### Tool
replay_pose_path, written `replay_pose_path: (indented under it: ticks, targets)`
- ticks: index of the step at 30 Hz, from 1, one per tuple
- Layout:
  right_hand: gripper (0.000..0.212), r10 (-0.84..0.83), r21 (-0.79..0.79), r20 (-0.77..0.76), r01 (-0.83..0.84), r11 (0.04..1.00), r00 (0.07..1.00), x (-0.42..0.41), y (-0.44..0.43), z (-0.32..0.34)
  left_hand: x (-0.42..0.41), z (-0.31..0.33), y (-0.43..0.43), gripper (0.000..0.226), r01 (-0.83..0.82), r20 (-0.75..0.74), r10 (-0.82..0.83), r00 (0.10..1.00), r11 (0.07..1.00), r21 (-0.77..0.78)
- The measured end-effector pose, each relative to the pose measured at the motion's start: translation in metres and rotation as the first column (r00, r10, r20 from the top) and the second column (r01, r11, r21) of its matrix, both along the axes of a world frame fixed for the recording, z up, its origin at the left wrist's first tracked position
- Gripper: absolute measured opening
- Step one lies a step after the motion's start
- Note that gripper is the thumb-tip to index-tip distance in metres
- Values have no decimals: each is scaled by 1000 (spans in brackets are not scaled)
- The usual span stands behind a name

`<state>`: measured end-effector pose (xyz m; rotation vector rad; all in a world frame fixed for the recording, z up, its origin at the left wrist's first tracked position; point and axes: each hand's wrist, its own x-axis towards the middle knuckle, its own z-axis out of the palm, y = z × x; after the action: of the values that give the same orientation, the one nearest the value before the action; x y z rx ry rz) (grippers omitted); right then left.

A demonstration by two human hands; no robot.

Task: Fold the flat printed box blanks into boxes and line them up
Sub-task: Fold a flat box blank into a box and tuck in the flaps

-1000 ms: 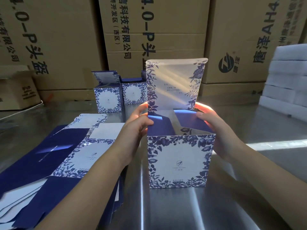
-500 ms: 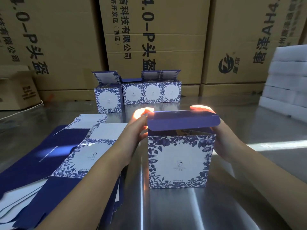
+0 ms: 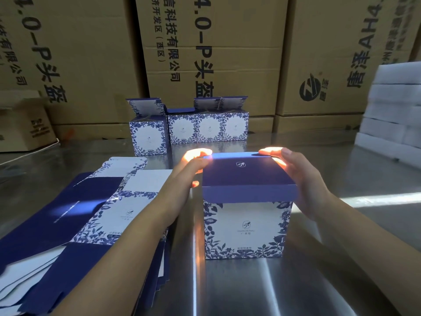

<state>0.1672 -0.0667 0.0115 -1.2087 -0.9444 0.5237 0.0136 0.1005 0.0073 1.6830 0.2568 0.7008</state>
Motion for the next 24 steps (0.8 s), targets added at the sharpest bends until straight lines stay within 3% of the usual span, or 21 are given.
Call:
replay_pose_path:
  ticks: [8, 12, 16, 21, 23, 24]
  targets:
    - [37, -6, -67, 78, 11, 998, 997, 0, -2, 0, -4, 2, -4, 38, -42, -20, 44, 999, 996, 73]
    - [31, -25, -47, 106, 30, 998, 994, 2, 0, -1, -6, 8, -9, 24, -86, 97, 74, 993, 987, 133]
    - [22, -144, 3, 213, 147, 989, 966, 6, -2, 4, -8, 14, -14, 30, -184, 226, 132, 965, 957, 226]
    - [23, -210, 17, 420, 224, 974, 883, 1, -10, 11, -10, 16, -21, 37, -172, 201, 119, 972, 948, 269]
    - [23, -211, 12, 454, 231, 973, 866, -4, -13, 15, -13, 18, -26, 27, -132, 195, 67, 979, 930, 342]
    - [33, -219, 8, 493, 248, 969, 842, -5, -15, 17, -14, 18, -28, 24, -105, 192, 31, 981, 916, 387]
